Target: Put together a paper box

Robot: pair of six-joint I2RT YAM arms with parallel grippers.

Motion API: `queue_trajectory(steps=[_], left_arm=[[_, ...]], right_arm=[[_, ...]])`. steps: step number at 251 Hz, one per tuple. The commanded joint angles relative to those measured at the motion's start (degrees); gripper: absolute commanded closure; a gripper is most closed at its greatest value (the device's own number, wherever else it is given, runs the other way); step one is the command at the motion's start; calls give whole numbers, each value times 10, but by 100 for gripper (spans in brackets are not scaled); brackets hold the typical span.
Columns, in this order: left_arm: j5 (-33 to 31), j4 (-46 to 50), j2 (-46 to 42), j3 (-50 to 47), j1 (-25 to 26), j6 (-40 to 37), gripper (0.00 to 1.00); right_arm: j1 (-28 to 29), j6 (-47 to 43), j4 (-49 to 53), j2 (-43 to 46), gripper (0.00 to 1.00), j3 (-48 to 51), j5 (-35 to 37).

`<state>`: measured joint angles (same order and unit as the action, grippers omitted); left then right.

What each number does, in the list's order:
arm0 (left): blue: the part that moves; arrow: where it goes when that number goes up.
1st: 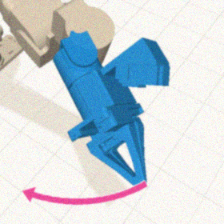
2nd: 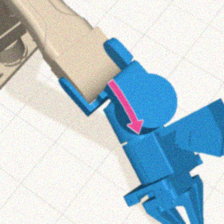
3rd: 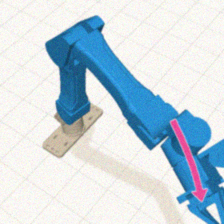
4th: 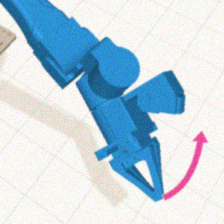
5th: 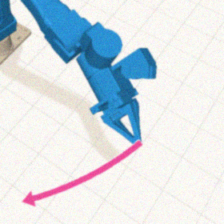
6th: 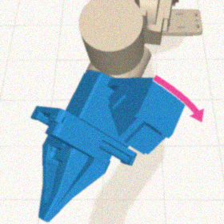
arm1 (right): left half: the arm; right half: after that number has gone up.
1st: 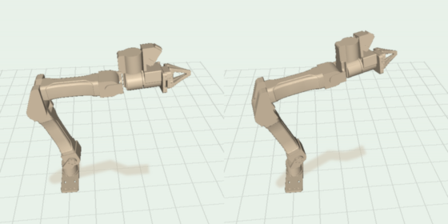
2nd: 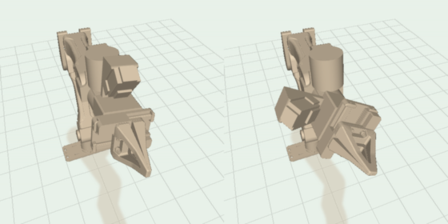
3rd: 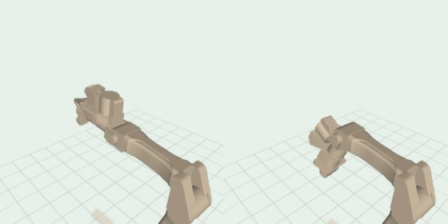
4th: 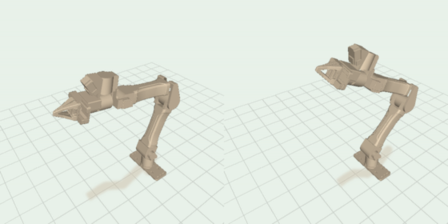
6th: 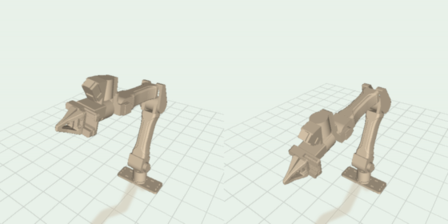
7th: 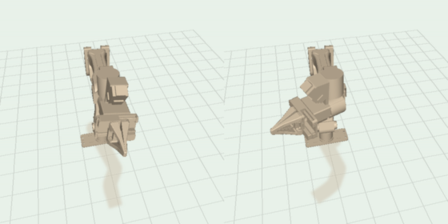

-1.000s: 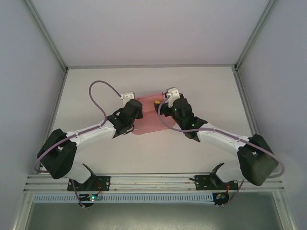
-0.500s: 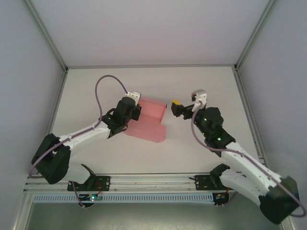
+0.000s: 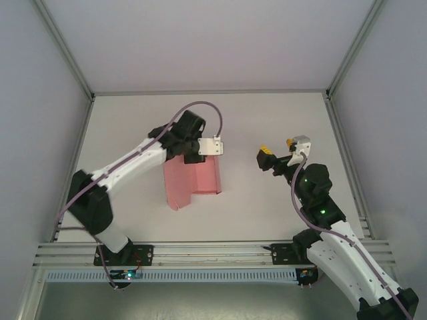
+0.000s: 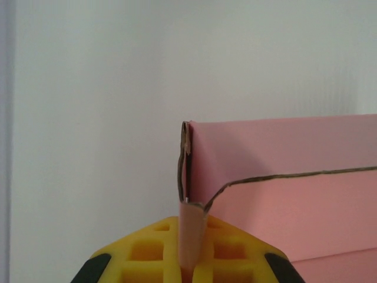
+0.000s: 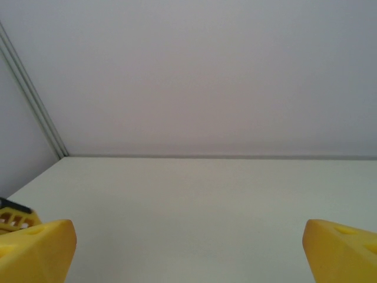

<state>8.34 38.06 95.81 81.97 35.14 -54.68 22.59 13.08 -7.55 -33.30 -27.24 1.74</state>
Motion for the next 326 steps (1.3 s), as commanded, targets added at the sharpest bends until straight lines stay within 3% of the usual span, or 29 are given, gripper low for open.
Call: queue_trajectory(steps=[1,30,66,132,204,229,249,262,278,295,299,326], left_arm=[[-25,172,85,86,-1,-103,100],[-32,185,150,148,4,-157,100],[14,179,207,197,10,-238,100],[25,191,318,293,63,-269,100],[37,210,338,298,104,-337,100],[43,206,330,298,106,-319,83],[50,201,316,292,105,-302,62],[60,197,304,288,104,-292,43],[75,185,286,278,105,-277,33],[94,162,257,258,105,-261,13],[99,157,250,253,105,-258,2],[130,109,200,225,104,-219,0]], right_arm=[[-8,5,22,-6,2,3,-25],[-12,5,31,-7,2,5,-22],[-18,7,53,7,2,8,-7],[-46,35,90,47,2,35,40],[-89,49,108,76,2,59,24],[-99,52,119,75,2,59,19],[-105,52,126,75,2,59,18],[-108,53,132,75,2,57,18],[-112,57,140,72,2,53,21],[-116,67,150,68,2,49,34],[-116,67,152,66,2,48,35],[-122,64,168,47,2,35,39]])
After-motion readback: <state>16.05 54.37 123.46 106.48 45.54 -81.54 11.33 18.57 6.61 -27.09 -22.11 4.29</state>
